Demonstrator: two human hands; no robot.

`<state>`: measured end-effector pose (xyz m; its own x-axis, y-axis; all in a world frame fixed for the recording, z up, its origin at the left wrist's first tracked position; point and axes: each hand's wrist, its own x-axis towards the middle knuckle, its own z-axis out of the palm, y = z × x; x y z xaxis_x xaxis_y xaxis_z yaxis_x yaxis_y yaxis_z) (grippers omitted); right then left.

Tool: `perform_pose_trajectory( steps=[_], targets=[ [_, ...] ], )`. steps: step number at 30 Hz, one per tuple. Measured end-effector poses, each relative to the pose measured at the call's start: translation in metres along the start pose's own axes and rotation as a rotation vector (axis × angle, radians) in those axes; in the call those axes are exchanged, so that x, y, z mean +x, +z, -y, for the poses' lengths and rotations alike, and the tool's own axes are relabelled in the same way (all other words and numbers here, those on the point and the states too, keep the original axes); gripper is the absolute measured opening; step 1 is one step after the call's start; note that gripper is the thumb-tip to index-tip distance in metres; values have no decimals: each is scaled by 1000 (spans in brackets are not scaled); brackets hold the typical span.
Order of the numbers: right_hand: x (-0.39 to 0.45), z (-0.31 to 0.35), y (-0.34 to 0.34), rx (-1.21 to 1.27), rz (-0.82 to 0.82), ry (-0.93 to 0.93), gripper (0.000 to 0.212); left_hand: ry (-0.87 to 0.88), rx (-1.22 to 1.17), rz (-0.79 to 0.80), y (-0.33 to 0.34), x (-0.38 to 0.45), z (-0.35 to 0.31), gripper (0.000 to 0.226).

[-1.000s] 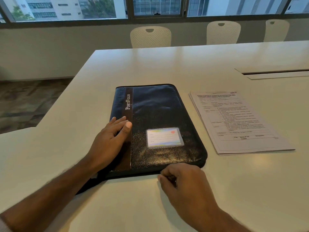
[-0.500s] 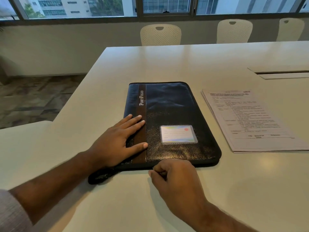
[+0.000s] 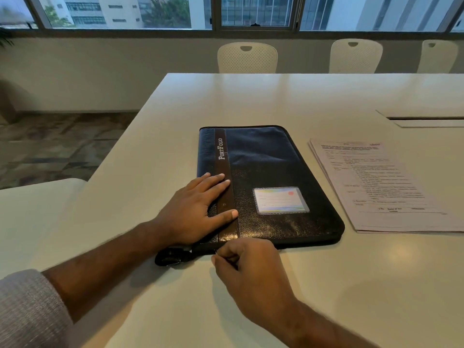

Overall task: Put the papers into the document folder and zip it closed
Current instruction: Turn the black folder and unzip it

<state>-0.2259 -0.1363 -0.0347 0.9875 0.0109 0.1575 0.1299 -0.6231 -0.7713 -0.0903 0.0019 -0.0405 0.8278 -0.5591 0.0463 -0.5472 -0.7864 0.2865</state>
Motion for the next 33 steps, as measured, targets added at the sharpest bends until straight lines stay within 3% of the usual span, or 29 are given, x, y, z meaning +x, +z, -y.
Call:
perform_pose_trajectory(
  steps=[10, 18, 26, 33],
  targets=[
    [0, 2, 2, 46, -8, -4, 16, -55, -74, 20, 0, 6, -3, 87],
    [-2, -2, -5, -133, 52, 23, 15, 87, -81, 105, -6, -6, 16, 84],
    [-1, 0, -1, 61, 21, 25, 13, 77, -58, 61, -6, -6, 12, 77],
    [1, 21, 22, -14, 122, -131, 18, 71, -79, 95, -4, -6, 11, 75]
  ],
)
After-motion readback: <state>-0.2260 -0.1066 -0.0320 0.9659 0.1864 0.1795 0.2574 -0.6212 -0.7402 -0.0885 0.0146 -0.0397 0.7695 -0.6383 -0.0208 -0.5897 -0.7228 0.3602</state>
